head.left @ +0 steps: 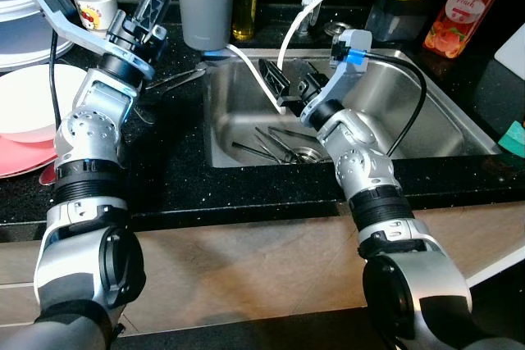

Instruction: Kitchen organization

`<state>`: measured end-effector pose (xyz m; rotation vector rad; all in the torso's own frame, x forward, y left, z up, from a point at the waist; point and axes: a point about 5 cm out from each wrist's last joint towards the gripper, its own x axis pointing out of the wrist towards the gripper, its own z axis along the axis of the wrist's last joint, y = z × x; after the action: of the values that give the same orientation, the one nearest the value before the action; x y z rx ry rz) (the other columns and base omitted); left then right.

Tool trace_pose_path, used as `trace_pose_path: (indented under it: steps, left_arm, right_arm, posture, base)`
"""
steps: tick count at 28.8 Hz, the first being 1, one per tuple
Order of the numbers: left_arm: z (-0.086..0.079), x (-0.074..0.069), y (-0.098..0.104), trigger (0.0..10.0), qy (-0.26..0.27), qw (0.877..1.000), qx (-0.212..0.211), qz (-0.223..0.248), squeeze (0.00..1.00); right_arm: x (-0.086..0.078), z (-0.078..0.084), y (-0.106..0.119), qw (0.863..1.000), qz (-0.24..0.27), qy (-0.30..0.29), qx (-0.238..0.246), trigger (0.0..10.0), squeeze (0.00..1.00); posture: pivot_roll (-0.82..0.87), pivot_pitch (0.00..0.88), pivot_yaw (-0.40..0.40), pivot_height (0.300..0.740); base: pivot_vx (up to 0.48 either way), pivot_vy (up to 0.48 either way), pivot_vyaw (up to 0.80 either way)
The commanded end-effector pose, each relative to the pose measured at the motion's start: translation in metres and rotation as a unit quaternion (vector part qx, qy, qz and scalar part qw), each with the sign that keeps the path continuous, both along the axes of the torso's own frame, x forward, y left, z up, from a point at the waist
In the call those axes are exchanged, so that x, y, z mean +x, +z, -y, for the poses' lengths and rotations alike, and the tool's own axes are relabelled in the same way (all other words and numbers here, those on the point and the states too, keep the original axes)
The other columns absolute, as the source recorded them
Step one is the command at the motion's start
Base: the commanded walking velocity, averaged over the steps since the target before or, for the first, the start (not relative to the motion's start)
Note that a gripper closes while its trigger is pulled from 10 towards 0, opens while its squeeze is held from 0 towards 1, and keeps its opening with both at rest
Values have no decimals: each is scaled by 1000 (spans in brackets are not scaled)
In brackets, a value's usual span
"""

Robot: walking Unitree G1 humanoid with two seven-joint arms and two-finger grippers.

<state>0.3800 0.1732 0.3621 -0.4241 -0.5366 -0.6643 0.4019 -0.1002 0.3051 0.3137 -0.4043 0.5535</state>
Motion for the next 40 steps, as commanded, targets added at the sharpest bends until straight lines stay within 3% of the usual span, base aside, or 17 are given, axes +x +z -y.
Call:
trace_pose_path:
  steps: [1, 2, 3, 4, 5, 9, 14, 16, 22, 24, 25, 28, 29, 37, 40]
  left_arm:
    - [1, 7, -13, 0, 107, 987, 113, -27, 0]
    - [-1, 10, -16, 1294, 155, 976, 151, -34, 251]
    - [-2, 10, -18, 4745, 186, 966, 178, -33, 1000]
    - [-2, 10, -18, 4745, 186, 966, 178, -33, 1000]
    - [-3, 10, -19, 10000, 198, 961, 193, -29, 1000]
    - [7, 6, -28, 10000, 225, 936, 265, -53, 1000]
    - [9, -2, -39, 10000, 254, 929, 249, -102, 1000]
    - [2, -8, -52, 10000, 300, 914, 233, -141, 1000]
    - [-11, -19, -64, 10000, 343, 897, 233, -156, 1000]
    - [-11, -19, -64, 10000, 343, 897, 233, -156, 1000]
    - [-16, -27, -74, 10000, 344, 894, 232, -169, 882]
    - [-16, -30, -78, 10000, 341, 893, 233, -181, 882]
    - [-15, -35, -88, 10000, 332, 891, 217, -221, 0]
    - [-20, -36, -113, 10000, 335, 865, 199, -316, 0]
    - [-22, -31, -122, 10000, 319, 863, 184, -346, 0]
  right_arm:
    - [-1, 1, 3, 1000, 4, 0, 6, 10000, 0]
    - [-1, 0, 2, 1000, 3, 1, 5, 10000, 0]
    - [-2, -1, 1, 1000, 2, 3, 4, 10000, 0]
    - [-2, -1, 1, 1000, 2, 3, 4, 10000, 0]
    - [-2, -1, 1, 1000, 2, 4, 3, 10000, 0]
    - [-3, -3, 1, 1000, 4, 8, 0, 10000, 0]
    - [-5, -3, 1, 1000, 6, 12, -4, 10000, 0]
    - [-6, -3, 0, 1000, 7, 17, -9, 10000, 0]
    - [-8, -5, -1, 999, 10, 27, -19, 10000, 0]
    - [-8, -5, -1, 999, 10, 27, -19, 10000, 0]
    - [-10, -6, -1, 999, 13, 35, -28, 10000, 0]
    - [-10, -7, -1, 999, 14, 37, -29, 10000, 0]
    - [-11, -7, 0, 999, 15, 39, -32, 10000, 0]
    - [-12, -9, 0, 998, 18, 45, -42, 10000, 0]
    - [-12, -9, 0, 998, 18, 47, -45, 10000, 0]
  posture:
    - [-12, 176, -35, 740]
    - [-10, 171, -37, 740]
    - [-10, 169, -36, 740]
    - [-10, 169, -36, 740]
    - [-10, 169, -36, 740]
    - [-10, 157, -28, 740]
    - [-9, 151, -21, 740]
    - [-5, 146, -23, 740]
    - [-4, 141, -22, 740]
    - [-4, 141, -22, 740]
    - [0, 143, -23, 740]
    - [0, 143, -23, 740]
    - [1, 145, -23, 740]
    - [-2, 147, -26, 740]
    - [-2, 147, -27, 740]
  base:
    - [0, 0, 0]
    - [0, 0, 0]
    - [0, 0, 0]
    - [0, 0, 0]
    - [0, 0, 0]
    - [0, 0, 0]
    - [0, 0, 0]
    - [0, 0, 0]
    - [0, 0, 0]
    - [0, 0, 0]
    - [0, 0, 0]
    - [0, 0, 0]
    - [0, 0, 0]
    - [0, 0, 0]
    - [0, 0, 0]
